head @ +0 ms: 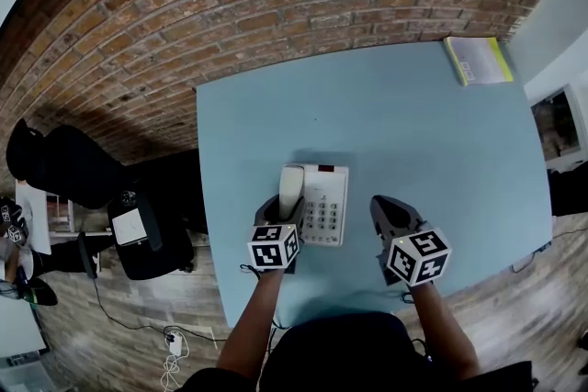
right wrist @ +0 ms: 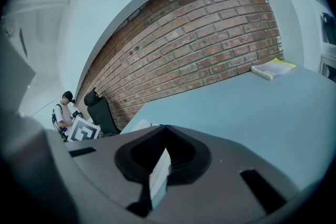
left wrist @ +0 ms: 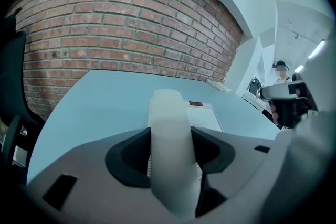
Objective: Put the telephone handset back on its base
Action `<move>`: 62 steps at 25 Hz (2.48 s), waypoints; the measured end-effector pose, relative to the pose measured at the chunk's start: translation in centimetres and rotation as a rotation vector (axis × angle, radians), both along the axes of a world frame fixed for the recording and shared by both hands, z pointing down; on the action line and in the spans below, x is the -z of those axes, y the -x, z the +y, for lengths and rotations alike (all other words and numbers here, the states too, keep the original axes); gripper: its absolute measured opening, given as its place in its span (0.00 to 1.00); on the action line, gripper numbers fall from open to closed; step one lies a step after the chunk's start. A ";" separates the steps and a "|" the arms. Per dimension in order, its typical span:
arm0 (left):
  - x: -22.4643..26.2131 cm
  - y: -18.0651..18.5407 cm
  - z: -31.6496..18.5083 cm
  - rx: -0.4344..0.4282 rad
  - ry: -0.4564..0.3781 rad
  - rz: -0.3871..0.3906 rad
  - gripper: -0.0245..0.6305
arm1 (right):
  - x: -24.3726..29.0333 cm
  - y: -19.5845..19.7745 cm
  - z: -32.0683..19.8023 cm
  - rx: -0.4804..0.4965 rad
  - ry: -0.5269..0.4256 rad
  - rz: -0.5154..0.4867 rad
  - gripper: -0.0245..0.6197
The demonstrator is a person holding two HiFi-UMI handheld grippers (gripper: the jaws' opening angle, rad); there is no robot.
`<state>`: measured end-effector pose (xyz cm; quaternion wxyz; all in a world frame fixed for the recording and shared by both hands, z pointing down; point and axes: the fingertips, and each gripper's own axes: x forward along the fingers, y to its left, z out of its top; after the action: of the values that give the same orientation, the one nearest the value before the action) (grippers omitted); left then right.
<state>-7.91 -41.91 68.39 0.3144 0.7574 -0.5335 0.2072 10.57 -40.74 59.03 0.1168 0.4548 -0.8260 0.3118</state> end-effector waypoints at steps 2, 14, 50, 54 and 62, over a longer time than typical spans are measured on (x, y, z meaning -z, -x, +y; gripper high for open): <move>-0.2 0.0 -0.1 0.005 0.002 -0.005 0.39 | -0.2 0.1 0.1 0.000 0.006 -0.001 0.05; -0.4 -0.1 -0.1 0.034 -0.029 -0.070 0.39 | -1.0 0.1 1.0 -0.002 0.032 0.003 0.05; 6.4 2.4 5.0 0.033 -0.199 0.023 0.15 | 1.7 2.7 5.7 0.061 -0.023 0.008 0.05; 7.6 2.3 5.9 0.031 -0.216 0.043 0.10 | 2.1 3.3 6.4 0.069 -0.034 0.005 0.05; 10.5 2.3 7.1 0.023 -0.281 0.058 0.05 | 3.7 3.6 7.5 0.062 -0.078 0.005 0.05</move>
<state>-10.16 -34.80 57.91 0.2227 0.7933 -0.5568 0.1049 6.93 -33.27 55.36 0.1105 0.4340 -0.8509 0.2745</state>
